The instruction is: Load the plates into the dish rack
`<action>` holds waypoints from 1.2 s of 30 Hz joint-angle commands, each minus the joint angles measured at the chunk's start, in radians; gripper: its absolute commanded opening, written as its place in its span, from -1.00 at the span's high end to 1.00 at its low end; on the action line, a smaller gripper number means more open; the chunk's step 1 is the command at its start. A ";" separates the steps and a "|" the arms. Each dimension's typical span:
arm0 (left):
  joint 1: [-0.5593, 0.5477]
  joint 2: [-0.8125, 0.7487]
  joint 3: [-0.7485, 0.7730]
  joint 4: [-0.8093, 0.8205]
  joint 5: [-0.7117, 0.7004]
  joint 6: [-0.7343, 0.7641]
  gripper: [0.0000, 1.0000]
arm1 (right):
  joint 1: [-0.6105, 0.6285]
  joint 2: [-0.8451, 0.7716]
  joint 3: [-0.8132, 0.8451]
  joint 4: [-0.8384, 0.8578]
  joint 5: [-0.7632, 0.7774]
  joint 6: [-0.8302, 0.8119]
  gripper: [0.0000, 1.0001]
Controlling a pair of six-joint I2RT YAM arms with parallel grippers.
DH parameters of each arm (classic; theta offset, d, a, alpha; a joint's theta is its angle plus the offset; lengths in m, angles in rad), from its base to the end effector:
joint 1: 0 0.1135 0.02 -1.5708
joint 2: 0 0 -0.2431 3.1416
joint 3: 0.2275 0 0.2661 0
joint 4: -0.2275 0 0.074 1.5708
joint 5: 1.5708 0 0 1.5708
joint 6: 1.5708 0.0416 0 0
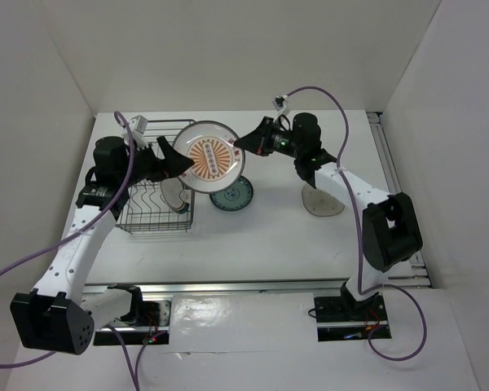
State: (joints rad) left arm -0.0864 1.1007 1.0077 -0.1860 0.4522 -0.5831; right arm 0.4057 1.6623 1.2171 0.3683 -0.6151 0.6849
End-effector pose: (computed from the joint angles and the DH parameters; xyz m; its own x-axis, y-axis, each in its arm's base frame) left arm 0.2781 -0.0423 0.3352 -0.5022 -0.4536 -0.7362 0.2631 0.7309 -0.6298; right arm 0.3670 0.1837 0.2898 -0.5930 0.3076 -0.7441 -0.6144 0.4245 0.6651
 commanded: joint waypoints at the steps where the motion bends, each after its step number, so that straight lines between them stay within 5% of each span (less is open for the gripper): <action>1: 0.005 0.011 0.003 0.065 0.071 -0.001 -0.94 | 0.022 -0.093 -0.011 0.159 -0.038 0.059 1.00; 3: 0.005 0.011 0.003 0.065 0.071 -0.001 -0.88 | 0.031 -0.102 -0.024 0.210 -0.051 0.087 1.00; 7: 0.005 0.011 0.012 0.065 0.080 -0.001 -0.47 | 0.059 -0.111 -0.024 0.193 -0.051 0.084 1.00; 11: 0.005 -0.013 0.032 0.014 0.008 0.032 0.76 | 0.082 -0.111 -0.002 0.139 -0.028 0.031 1.00; 13: 0.005 -0.042 0.055 0.003 -0.024 0.048 1.00 | 0.093 -0.102 -0.002 0.126 -0.028 0.022 1.00; 15: 0.005 -0.067 0.055 -0.019 -0.071 0.068 1.00 | 0.093 -0.090 0.007 0.126 -0.028 0.022 0.93; 18: 0.005 -0.120 0.078 -0.047 -0.154 0.080 1.00 | 0.107 -0.079 0.016 0.126 -0.028 0.022 -0.28; 20: 0.005 -0.162 0.104 -0.093 -0.223 0.092 1.00 | 0.116 -0.068 0.030 0.092 -0.028 -0.005 -0.91; 21: 0.005 -0.174 0.115 -0.113 -0.306 0.101 1.00 | 0.116 -0.068 0.039 0.080 -0.028 -0.016 -1.00; 28: -0.006 -0.266 0.230 -0.263 -0.887 0.151 1.00 | 0.094 -0.104 0.018 0.003 -0.029 -0.067 -1.00; 36: -0.016 -0.289 0.298 -0.250 -1.179 0.333 1.00 | 0.062 -0.157 -0.054 0.001 -0.077 -0.067 -1.00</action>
State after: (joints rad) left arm -0.0971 0.8204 1.2800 -0.5003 -0.5621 -0.3466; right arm 0.4774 1.5688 1.1763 0.3477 -0.6621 0.6304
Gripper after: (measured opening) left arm 0.228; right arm 0.999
